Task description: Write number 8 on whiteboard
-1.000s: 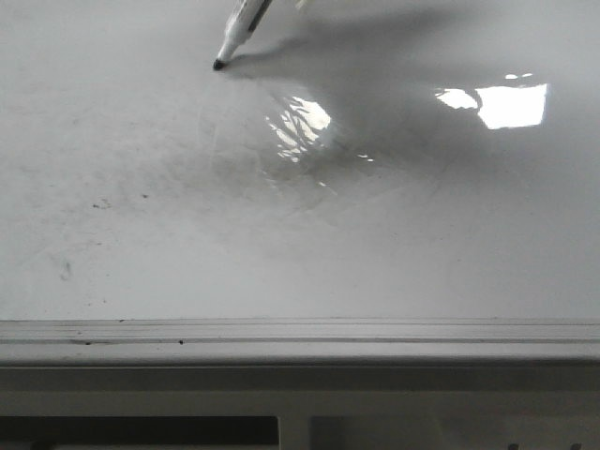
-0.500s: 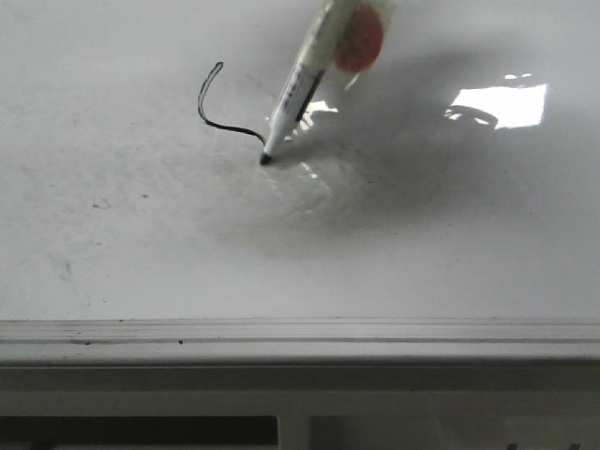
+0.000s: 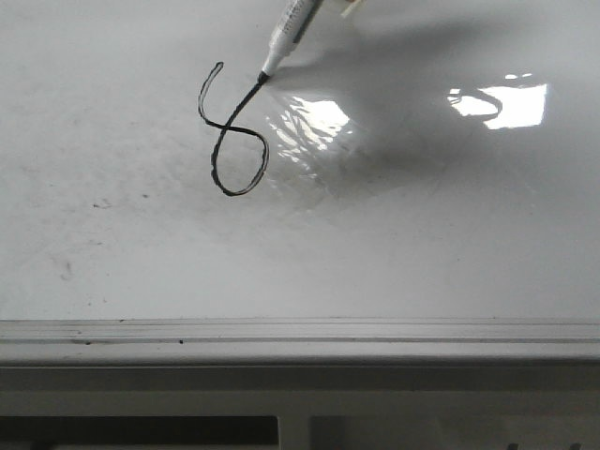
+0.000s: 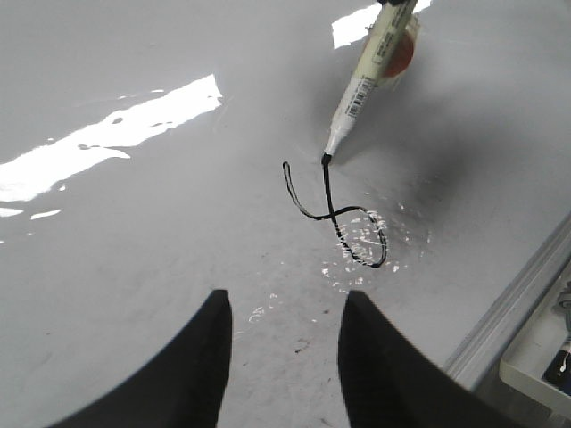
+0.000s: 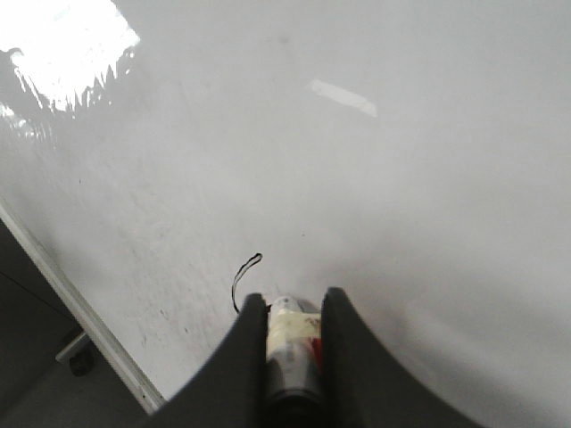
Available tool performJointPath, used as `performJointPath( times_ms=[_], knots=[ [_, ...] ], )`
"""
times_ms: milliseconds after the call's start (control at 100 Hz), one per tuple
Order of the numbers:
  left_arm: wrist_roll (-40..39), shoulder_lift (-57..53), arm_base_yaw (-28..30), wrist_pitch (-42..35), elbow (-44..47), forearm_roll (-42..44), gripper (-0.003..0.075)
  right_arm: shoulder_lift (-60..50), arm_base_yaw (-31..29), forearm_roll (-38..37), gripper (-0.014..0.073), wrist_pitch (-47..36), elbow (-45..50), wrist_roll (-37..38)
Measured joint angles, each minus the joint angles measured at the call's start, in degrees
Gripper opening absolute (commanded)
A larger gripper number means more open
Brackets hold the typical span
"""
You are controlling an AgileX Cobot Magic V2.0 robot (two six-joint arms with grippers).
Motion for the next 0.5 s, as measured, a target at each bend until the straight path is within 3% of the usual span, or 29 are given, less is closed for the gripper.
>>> performJointPath(
  times_ms=[220,500],
  knots=[
    [0.0,0.0,0.0,0.2,0.0,0.0,0.027,2.0,3.9,-0.5,-0.0043,-5.5,0.0,0.0],
    [0.0,0.6,0.0,-0.4,0.0,-0.1,0.0271,1.6,7.9,-1.0,-0.0043,-2.0,0.0,0.0]
  ],
)
